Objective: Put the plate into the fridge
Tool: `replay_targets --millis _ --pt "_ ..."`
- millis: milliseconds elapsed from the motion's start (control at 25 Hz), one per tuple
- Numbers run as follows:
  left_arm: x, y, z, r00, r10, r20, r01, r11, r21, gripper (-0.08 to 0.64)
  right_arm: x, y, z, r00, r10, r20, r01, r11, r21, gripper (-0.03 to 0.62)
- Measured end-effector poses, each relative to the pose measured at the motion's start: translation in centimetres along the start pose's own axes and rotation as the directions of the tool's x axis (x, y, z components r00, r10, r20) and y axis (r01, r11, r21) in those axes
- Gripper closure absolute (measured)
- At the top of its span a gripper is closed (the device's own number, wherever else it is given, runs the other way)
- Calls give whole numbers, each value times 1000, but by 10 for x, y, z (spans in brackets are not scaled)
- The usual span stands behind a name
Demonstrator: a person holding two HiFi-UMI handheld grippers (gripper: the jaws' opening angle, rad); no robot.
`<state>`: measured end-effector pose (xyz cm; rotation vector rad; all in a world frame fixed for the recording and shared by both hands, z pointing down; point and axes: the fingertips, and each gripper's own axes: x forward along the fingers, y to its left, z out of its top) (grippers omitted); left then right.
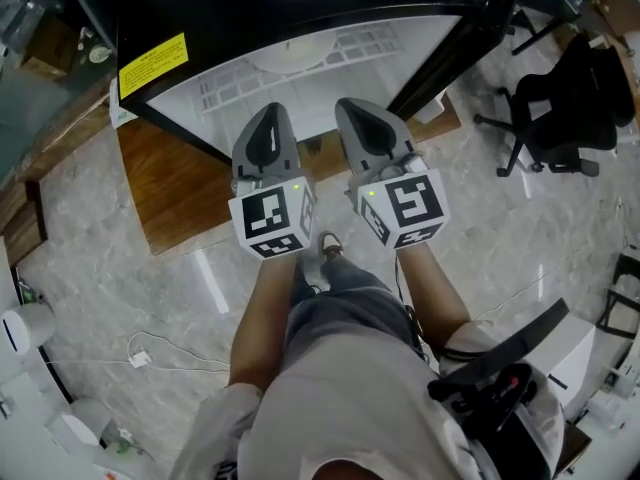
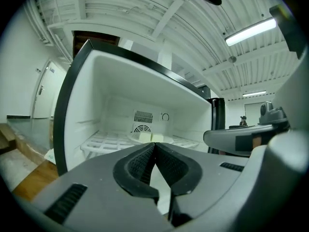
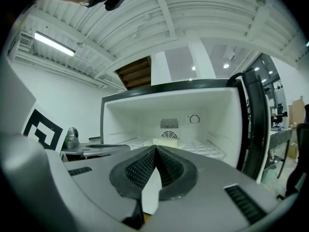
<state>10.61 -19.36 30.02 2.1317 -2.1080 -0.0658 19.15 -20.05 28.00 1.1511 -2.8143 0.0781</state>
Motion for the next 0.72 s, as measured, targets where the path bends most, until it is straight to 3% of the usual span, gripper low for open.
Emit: replay_targets --millis 480,720 --pt "-73 -86 -14 1000 3 17 -4 998 67 541 -99 -6 -15 999 25 -37 -26 1000 -9 575" --pt "-95 -107 -15 1000 -6 -8 7 999 40 541 -123 -6 -8 999 45 -26 -44 999 15 575"
